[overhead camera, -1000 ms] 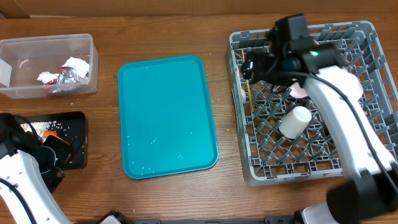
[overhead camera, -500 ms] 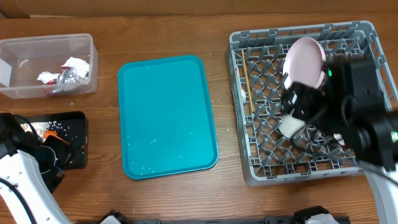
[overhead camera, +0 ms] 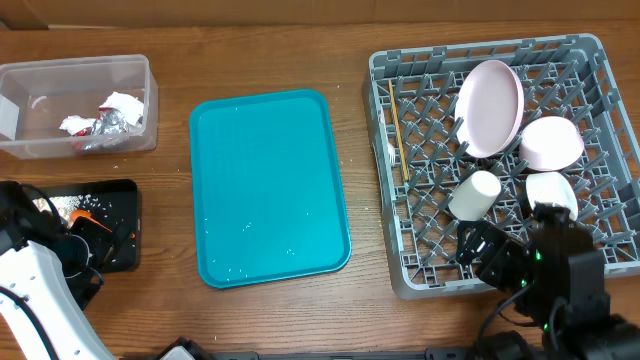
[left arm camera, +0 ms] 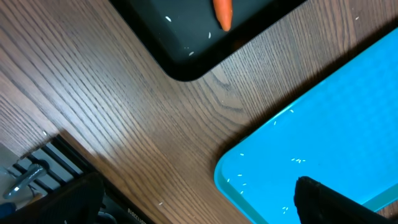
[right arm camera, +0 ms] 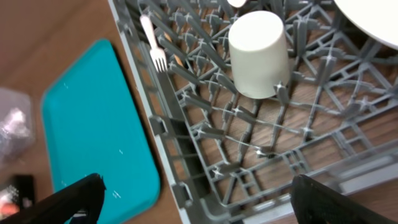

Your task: Sort waste into correct bins and load items into the dishwasher rack

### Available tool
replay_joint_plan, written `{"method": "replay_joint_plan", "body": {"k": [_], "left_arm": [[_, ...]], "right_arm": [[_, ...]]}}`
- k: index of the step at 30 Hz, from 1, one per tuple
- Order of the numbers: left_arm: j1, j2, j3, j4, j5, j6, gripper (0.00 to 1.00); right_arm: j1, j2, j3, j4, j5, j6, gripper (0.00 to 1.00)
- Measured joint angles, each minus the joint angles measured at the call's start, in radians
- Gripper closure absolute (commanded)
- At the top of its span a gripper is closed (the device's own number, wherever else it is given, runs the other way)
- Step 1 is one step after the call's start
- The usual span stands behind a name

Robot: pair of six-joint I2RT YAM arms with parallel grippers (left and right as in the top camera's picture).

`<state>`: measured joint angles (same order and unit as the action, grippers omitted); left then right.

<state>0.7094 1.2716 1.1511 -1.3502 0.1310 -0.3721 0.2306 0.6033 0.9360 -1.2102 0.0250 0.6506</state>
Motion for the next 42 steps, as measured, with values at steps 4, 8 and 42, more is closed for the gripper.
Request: {"method": "replay_joint_plan", "body": {"k": [4, 8, 42], "left_arm": [[0.0, 0.0, 0.0, 0.0, 0.0, 0.0, 0.0], [0.0, 0.0, 0.0, 0.0, 0.0, 0.0, 0.0], [0.0, 0.0, 0.0, 0.0, 0.0, 0.0, 0.0]], "right_arm": [[0.0, -0.027, -0.055, 0.043, 0.0, 0.02, 0.0], [0.0, -0.022, -0.062, 0.094, 0.0, 0.029, 0.0], [0.0, -0.022, -0.062, 0.102, 0.014, 0.03, 0.0]]}}
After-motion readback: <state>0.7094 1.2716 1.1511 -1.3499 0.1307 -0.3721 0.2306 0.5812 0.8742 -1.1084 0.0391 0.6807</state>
